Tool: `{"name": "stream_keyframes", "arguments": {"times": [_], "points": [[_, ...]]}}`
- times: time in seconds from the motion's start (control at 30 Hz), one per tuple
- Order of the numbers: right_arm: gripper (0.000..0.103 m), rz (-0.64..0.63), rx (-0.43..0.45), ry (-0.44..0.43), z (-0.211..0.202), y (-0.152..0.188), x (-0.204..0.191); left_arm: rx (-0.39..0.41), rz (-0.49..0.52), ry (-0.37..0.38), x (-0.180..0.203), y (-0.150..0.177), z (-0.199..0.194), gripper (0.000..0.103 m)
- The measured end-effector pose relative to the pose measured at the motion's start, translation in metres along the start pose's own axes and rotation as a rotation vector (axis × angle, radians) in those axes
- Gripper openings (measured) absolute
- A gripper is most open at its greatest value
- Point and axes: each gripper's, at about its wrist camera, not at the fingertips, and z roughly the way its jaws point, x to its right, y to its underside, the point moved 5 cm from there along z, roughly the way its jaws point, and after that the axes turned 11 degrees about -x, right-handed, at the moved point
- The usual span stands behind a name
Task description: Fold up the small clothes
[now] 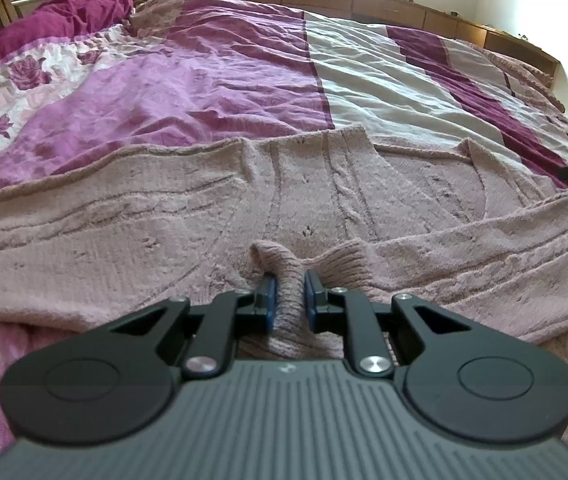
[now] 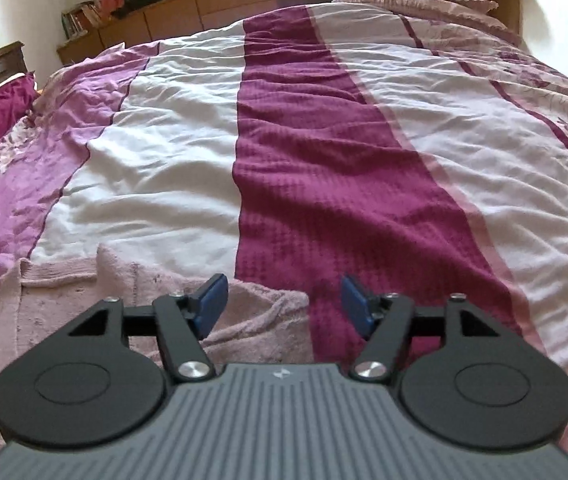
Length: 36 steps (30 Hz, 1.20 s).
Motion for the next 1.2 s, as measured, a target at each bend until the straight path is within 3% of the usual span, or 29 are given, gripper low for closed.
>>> {"name": "stream_keyframes", "arguments": {"times": [0.1, 0.2, 0.3, 0.43, 0.5, 0.57, 0.63, 0.73, 0.97, 1.03, 1.2], "points": [[0.07, -0.01, 0.059, -0.003, -0.02, 0.005, -0.002, -0.004, -0.014, 0.014, -0.003, -0.001, 0.0, 0.017], [0.07, 0.034, 0.052, -0.058, -0.037, 0.009, -0.005, -0.001, -0.011, 0.008, -0.002, 0.0, 0.0, 0.017], [0.07, 0.079, -0.041, -0.152, -0.033, 0.008, -0.015, 0.003, 0.002, -0.004, 0.0, 0.0, 0.001, 0.017], [0.069, 0.256, -0.209, -0.128, -0.003, 0.003, -0.015, 0.002, -0.007, 0.0, -0.001, 0.0, 0.001, 0.017], [0.068, 0.302, -0.25, -0.097, 0.01, 0.002, -0.014, 0.002, -0.008, 0.001, -0.001, -0.001, 0.0, 0.017], [0.058, 0.312, -0.264, -0.063, 0.017, 0.003, -0.016, 0.004, -0.004, 0.002, -0.001, -0.001, -0.002, 0.017], [0.03, 0.303, -0.258, -0.006, 0.016, 0.003, -0.018, 0.008, -0.001, 0.004, -0.001, -0.001, -0.004, 0.016], [0.016, 0.338, -0.24, -0.052, 0.01, 0.005, -0.011, 0.02, -0.004, 0.017, -0.002, -0.002, -0.01, 0.015], [0.011, 0.376, -0.172, -0.145, -0.003, 0.006, -0.005, 0.086, 0.007, 0.032, 0.0, -0.013, -0.031, 0.014], [0.01, 0.354, -0.191, -0.204, -0.002, 0.005, -0.007, 0.108, 0.011, 0.043, 0.002, -0.02, -0.038, 0.014], [0.012, 0.431, -0.225, -0.244, 0.007, 0.01, 0.001, 0.128, 0.026, 0.051, 0.008, -0.029, -0.045, 0.014]]}}
